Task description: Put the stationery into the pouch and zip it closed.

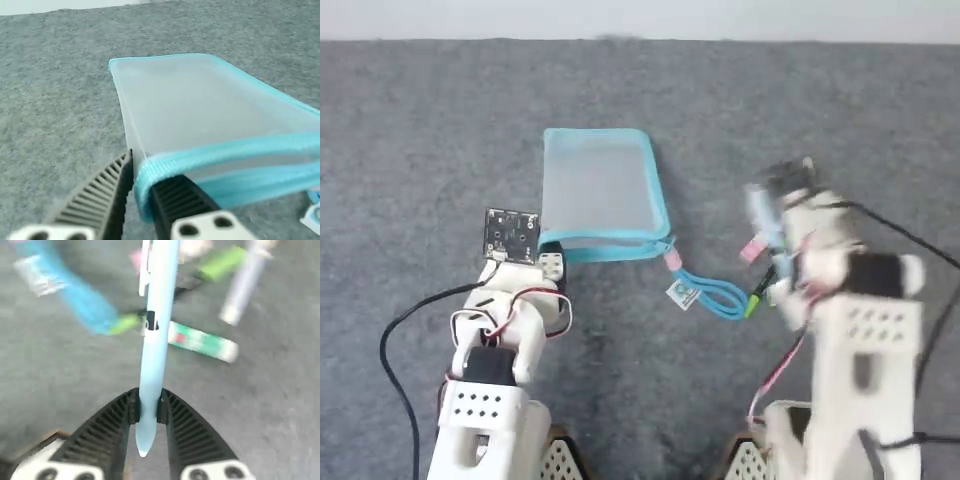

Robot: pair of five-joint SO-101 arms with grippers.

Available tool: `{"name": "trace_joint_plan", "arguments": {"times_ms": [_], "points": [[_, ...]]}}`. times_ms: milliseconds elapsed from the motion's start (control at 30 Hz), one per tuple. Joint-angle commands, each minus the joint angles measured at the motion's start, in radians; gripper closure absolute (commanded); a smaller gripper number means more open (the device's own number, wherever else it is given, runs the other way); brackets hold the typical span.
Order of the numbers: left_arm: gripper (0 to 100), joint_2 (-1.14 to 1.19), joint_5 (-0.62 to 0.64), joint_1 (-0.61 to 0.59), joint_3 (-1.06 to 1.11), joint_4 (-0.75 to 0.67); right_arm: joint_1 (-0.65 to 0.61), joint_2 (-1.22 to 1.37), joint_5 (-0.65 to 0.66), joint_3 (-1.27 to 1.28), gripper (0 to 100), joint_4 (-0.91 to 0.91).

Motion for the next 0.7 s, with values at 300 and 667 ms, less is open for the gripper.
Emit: {"name": "trace_joint_plan", "arguments": {"times_ms": [300, 667], "points": [[99, 0.005, 0.012, 0.018, -0.018, -0.038, -0.559, -0.087, -0.041, -0.052, 99.1, 0.131], [99, 0.005, 0.011, 0.020, -0.019, -0.038, -0.572, 0.139, -0.163, -0.140, 99.1, 0.021]]}}
